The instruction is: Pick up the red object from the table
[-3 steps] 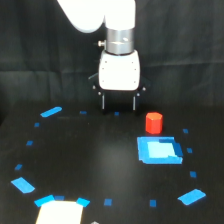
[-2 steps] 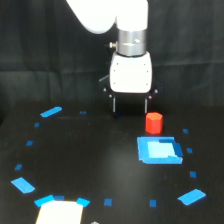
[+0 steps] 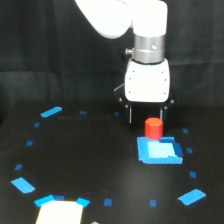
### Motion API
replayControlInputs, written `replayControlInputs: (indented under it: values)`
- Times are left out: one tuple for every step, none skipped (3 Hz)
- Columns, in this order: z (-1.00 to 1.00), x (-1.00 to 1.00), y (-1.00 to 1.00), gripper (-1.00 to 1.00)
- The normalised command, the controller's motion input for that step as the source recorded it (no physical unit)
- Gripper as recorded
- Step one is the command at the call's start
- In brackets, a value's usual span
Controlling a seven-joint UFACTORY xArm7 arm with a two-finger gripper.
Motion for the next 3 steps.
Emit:
replayControlInputs:
  values:
    - [0.7,-0.51,-1.0,-0.75]
    - [0.53,-0.5,-0.87,-0.92]
    - [0.5,-1.0,-0.53,-1.0]
